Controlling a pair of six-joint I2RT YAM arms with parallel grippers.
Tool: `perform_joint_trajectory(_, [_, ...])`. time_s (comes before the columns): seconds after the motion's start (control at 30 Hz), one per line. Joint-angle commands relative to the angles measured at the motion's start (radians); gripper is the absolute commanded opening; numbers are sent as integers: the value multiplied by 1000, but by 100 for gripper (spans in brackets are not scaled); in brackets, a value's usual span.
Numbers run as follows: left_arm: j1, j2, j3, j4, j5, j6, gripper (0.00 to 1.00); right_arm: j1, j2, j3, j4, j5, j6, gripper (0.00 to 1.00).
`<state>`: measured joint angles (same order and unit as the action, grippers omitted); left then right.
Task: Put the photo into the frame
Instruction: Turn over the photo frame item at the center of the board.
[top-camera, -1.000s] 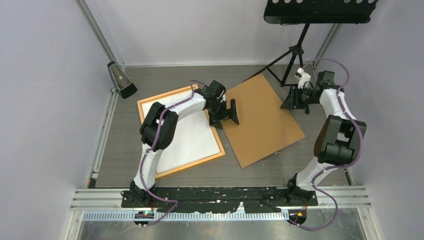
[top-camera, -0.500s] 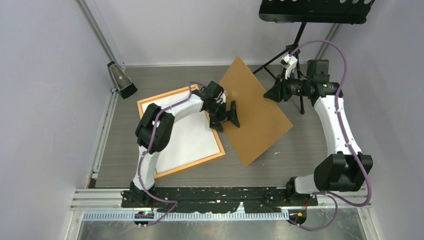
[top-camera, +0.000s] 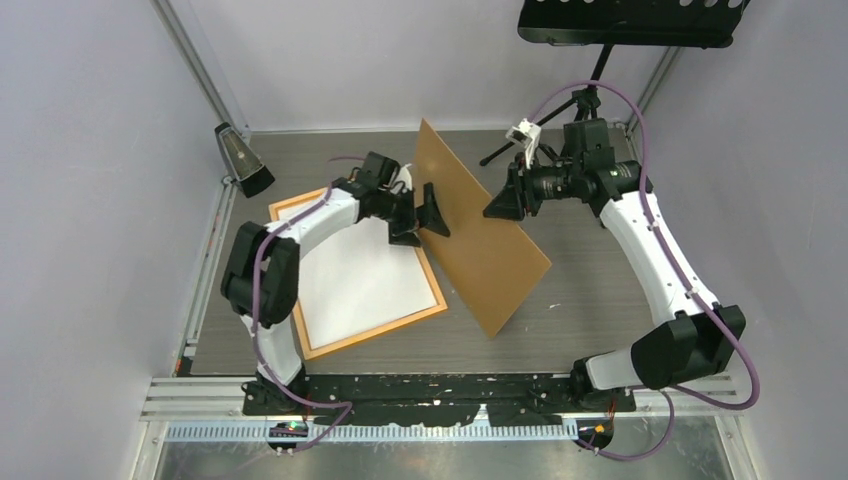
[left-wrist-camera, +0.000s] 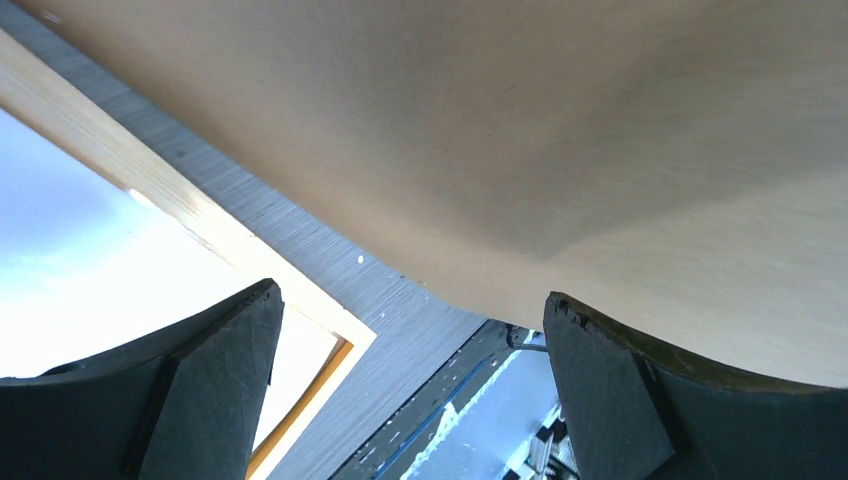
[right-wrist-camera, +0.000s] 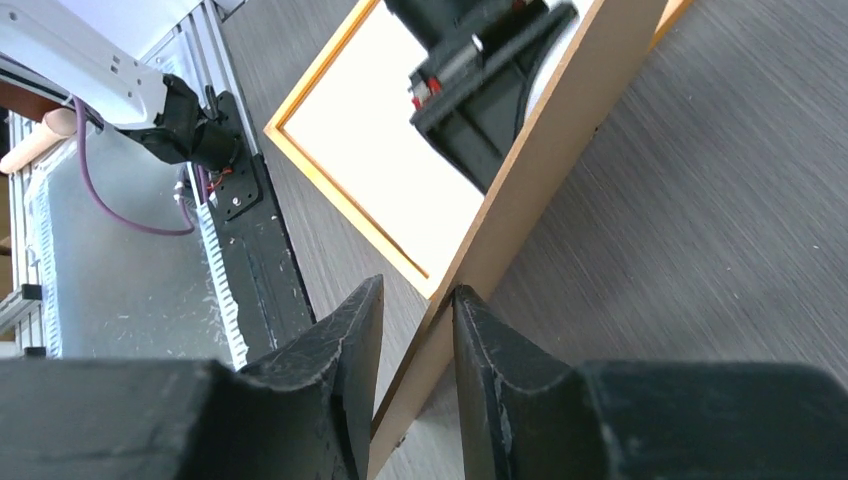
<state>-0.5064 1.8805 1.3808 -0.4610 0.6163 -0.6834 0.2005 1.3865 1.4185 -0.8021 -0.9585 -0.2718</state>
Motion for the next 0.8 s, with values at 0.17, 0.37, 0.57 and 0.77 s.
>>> perform_joint_trajectory(0.17, [174,-205,-21,-93,96,166,100,114,53,145,-149,225,55,31])
perform_joint_trajectory(0.37, [222,-350,40,-182,77,201,100,182,84,240,-171,267,60,48])
perform_joint_trajectory(0.57, [216,-352,162,-190,101,62,100,219,116,286,-164,250,73,54])
perform_joint_trajectory(0.77, [159,-321,131,-27,137,-214,100,269,136,314,-169,260,72,57])
